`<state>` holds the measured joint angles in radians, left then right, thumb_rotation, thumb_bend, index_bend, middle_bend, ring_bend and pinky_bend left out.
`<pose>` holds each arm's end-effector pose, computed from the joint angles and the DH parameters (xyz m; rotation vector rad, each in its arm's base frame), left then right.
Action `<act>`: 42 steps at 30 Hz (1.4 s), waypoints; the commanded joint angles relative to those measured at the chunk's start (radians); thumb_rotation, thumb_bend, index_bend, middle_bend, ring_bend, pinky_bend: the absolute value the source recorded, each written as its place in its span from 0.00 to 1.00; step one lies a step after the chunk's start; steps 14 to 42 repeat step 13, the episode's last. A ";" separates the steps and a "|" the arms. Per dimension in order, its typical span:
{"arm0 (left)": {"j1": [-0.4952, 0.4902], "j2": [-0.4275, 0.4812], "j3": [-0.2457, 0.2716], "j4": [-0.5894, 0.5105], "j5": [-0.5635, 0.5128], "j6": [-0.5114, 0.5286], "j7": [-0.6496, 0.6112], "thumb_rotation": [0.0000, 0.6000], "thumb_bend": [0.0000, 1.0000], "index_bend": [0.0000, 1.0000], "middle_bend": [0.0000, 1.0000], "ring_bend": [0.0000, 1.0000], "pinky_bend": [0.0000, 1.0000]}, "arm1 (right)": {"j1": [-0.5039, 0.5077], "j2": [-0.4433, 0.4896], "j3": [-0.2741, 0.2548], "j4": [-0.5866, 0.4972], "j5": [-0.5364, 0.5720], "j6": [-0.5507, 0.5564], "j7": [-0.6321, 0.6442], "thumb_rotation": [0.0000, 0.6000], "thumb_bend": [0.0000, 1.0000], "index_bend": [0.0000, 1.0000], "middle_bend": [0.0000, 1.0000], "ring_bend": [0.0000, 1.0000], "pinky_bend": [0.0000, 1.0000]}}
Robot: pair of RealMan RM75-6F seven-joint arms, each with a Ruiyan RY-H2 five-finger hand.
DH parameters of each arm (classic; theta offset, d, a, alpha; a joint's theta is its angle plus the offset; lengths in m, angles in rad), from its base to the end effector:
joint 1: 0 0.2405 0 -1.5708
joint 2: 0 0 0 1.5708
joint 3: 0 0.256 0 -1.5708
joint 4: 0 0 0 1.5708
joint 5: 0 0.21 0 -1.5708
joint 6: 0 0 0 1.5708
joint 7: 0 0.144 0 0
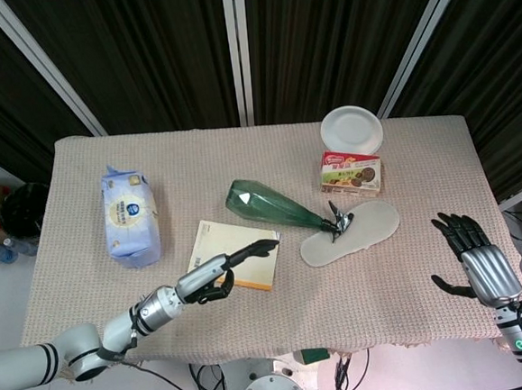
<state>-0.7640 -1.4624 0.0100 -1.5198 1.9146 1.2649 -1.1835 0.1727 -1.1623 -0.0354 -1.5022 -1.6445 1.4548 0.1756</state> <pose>-0.0922 0.2639 0.0094 1.7041 1.6550 1.5816 -0.3036 -0.1895 0.1315 1.5882 -0.9687 1.0328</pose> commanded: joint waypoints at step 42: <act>-0.020 -0.027 0.063 0.121 -0.012 0.119 -0.087 0.33 1.00 0.00 0.00 0.04 0.12 | 0.005 0.003 0.016 -0.037 0.020 -0.026 -0.046 1.00 0.19 0.00 0.01 0.00 0.00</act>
